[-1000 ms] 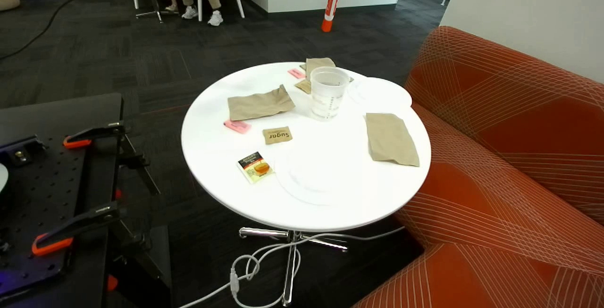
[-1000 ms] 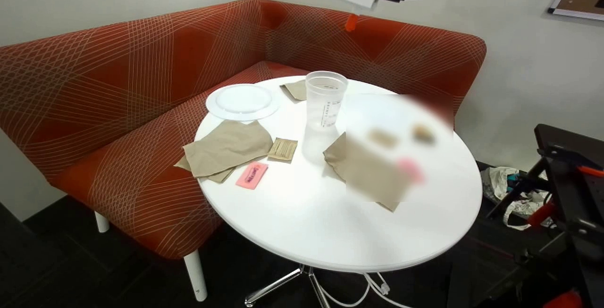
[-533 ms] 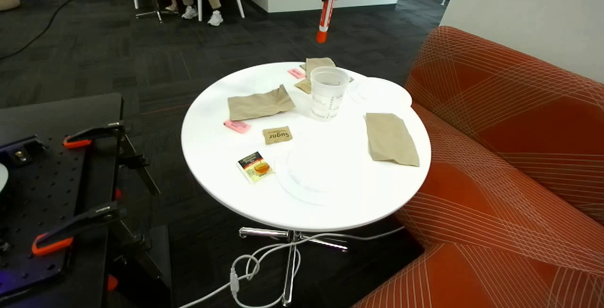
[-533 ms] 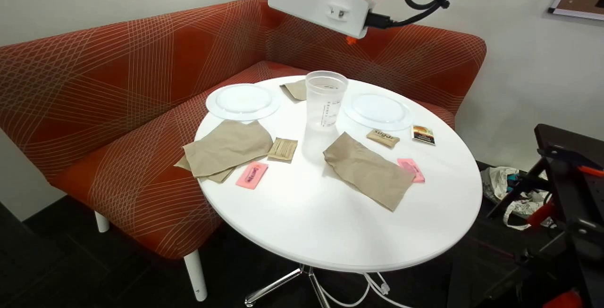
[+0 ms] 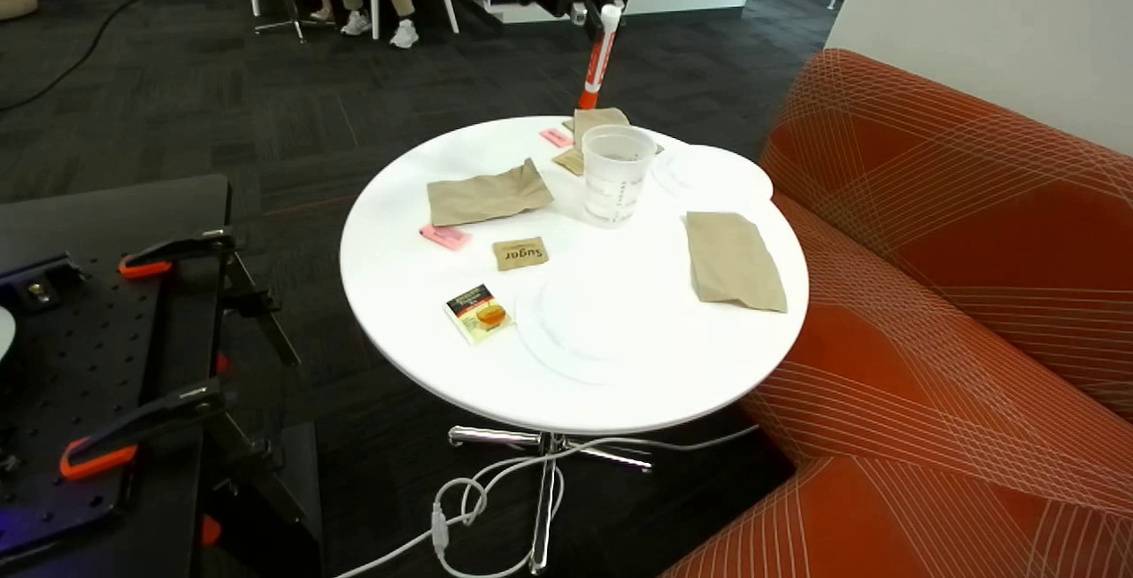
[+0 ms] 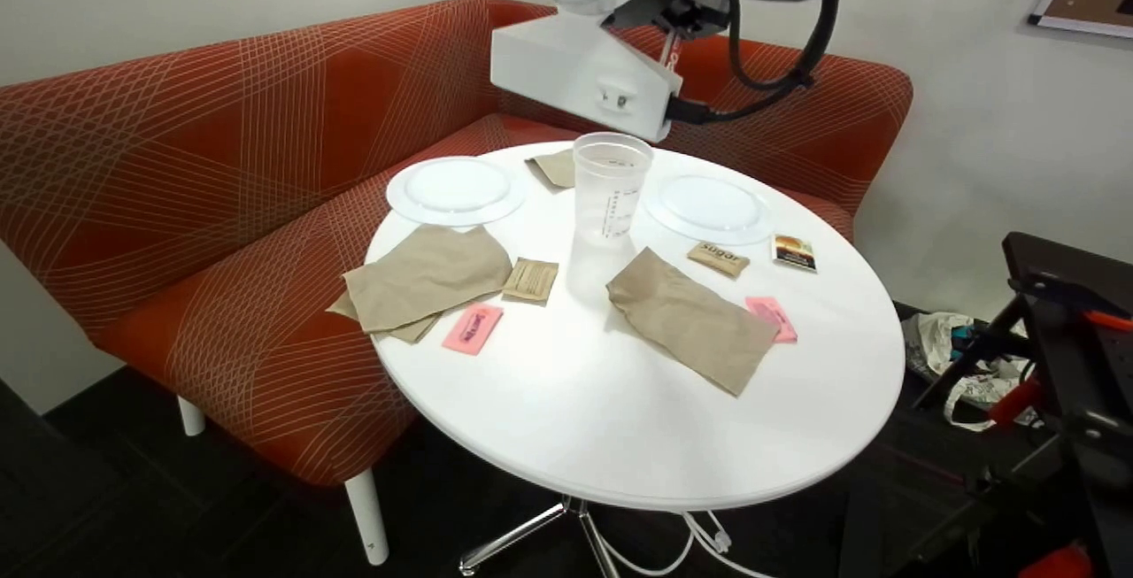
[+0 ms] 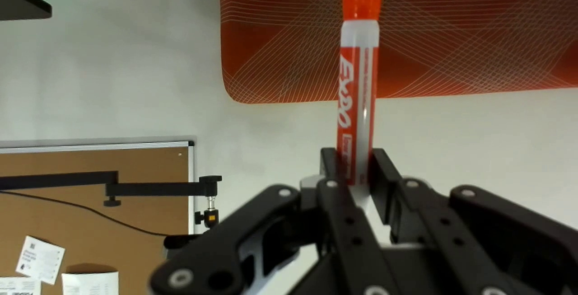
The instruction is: Put the marker in the cup
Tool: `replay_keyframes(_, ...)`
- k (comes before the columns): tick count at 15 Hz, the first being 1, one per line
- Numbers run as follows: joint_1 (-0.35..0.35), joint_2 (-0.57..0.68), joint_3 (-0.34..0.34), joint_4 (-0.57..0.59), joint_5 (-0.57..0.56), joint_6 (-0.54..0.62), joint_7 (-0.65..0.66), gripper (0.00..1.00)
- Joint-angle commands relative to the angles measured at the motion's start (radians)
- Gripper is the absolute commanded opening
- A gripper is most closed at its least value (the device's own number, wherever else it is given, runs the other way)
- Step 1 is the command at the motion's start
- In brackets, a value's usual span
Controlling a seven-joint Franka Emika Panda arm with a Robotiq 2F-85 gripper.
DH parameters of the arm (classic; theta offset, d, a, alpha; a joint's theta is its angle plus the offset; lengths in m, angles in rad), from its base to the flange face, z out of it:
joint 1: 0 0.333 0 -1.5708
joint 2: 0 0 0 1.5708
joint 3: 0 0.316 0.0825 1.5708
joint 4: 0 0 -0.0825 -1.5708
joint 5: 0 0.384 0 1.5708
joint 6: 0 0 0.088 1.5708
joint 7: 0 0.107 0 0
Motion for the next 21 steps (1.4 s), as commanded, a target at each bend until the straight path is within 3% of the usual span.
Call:
replay_keyframes(1,0.008,0.049,0.027,0.020,0.019,-0.020,0.003,0.05)
replay_keyframes(21,-0.008,0.021,0.010,0.050,-0.024,0.003,-0.001,0.05)
